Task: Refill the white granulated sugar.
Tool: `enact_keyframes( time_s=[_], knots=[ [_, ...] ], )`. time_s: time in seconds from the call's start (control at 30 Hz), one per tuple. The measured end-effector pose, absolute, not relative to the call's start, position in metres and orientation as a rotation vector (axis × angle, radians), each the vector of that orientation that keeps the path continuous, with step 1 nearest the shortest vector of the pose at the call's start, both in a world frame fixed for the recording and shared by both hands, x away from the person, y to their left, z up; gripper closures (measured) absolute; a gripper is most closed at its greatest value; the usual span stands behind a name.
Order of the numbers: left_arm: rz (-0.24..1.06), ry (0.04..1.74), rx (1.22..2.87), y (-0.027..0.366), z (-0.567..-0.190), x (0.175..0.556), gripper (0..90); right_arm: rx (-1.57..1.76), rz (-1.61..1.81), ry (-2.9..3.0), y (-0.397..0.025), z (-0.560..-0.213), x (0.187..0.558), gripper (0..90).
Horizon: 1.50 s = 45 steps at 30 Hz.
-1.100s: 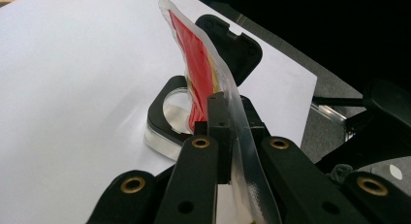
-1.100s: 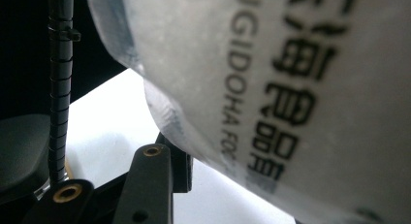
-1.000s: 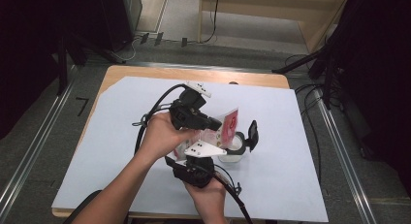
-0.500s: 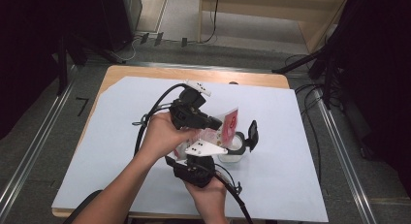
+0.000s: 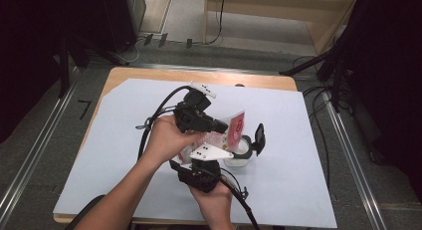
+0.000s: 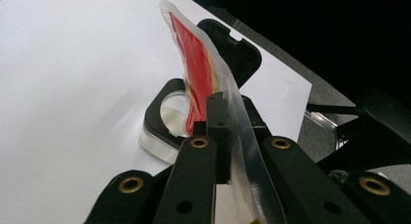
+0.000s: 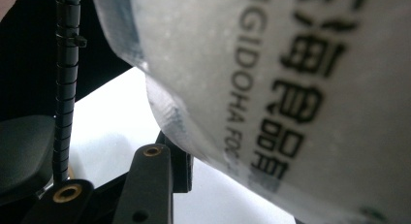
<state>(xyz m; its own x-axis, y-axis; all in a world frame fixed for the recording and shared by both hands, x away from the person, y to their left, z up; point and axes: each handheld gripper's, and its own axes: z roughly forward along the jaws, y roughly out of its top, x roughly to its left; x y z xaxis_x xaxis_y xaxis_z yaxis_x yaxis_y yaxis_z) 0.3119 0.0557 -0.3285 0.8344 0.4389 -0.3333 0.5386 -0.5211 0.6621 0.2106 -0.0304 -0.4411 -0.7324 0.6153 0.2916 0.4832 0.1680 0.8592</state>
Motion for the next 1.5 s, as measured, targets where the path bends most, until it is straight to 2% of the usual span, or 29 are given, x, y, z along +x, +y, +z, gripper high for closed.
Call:
enact_keyframes(
  time_s=[1.5],
  knots=[
    [-0.153, 0.694, 2.214, 0.0546, -0.3276, 0.3139, 88.5, 1.096, 1.624, 2.29, -0.0299, -0.4408, 0.2118, 63.3]
  ],
)
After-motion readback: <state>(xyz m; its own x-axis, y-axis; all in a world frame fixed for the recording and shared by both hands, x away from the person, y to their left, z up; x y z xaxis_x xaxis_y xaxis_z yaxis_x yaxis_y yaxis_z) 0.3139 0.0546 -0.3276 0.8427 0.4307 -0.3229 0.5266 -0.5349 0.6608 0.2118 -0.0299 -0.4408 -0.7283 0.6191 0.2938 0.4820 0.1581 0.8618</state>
